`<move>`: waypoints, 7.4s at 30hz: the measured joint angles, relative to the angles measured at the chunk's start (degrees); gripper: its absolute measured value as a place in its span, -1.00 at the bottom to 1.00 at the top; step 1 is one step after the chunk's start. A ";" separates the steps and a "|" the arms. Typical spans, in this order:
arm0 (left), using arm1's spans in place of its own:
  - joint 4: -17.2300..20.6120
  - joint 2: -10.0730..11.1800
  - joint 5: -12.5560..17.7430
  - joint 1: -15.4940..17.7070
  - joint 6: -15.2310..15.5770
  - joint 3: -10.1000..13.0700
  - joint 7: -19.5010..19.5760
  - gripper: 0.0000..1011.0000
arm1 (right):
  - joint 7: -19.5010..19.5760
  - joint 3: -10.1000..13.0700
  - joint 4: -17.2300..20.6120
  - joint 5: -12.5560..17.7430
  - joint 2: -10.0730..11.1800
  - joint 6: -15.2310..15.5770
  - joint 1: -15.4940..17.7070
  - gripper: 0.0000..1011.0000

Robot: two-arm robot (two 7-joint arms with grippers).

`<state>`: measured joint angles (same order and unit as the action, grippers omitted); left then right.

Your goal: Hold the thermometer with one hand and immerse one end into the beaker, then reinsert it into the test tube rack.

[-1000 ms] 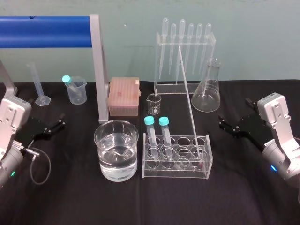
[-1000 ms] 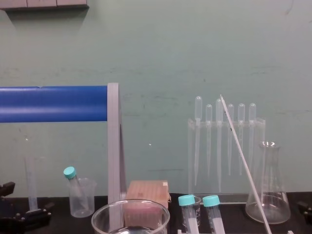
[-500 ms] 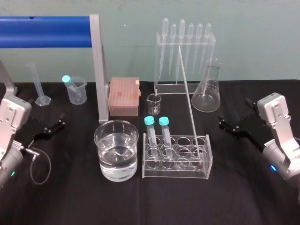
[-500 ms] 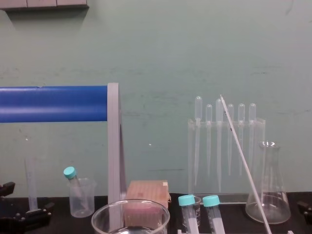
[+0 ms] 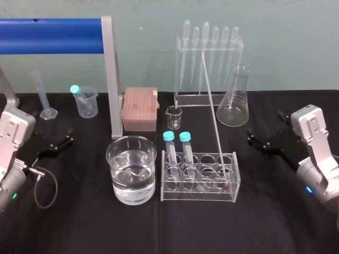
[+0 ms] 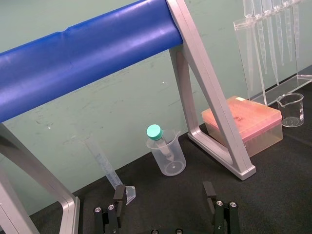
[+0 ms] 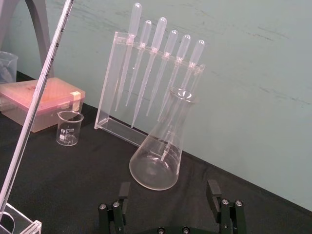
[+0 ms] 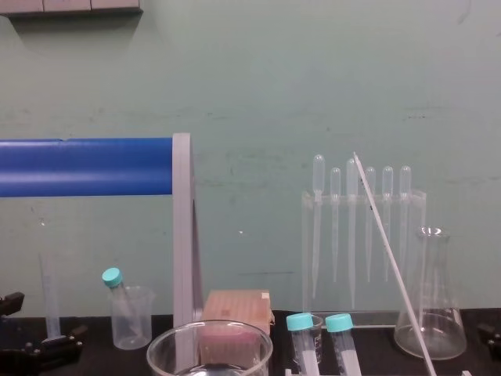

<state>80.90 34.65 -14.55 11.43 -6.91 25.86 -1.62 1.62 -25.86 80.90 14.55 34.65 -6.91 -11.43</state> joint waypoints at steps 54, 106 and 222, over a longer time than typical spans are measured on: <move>0.00 0.00 0.00 0.00 0.00 0.00 0.00 0.99 | -8.09 9.75 6.27 6.75 -2.32 -1.41 4.68 0.98; 0.00 0.00 0.00 0.00 0.00 0.00 0.00 0.99 | -30.34 8.61 2.62 23.00 -7.93 7.63 -5.28 0.98; 0.00 0.00 0.00 0.00 0.00 0.00 0.00 0.99 | -26.31 4.18 -1.65 22.41 -11.07 13.47 -12.23 0.92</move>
<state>80.90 34.65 -14.55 11.43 -6.91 25.86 -1.62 -24.68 -21.68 79.25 36.96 23.57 6.56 -23.66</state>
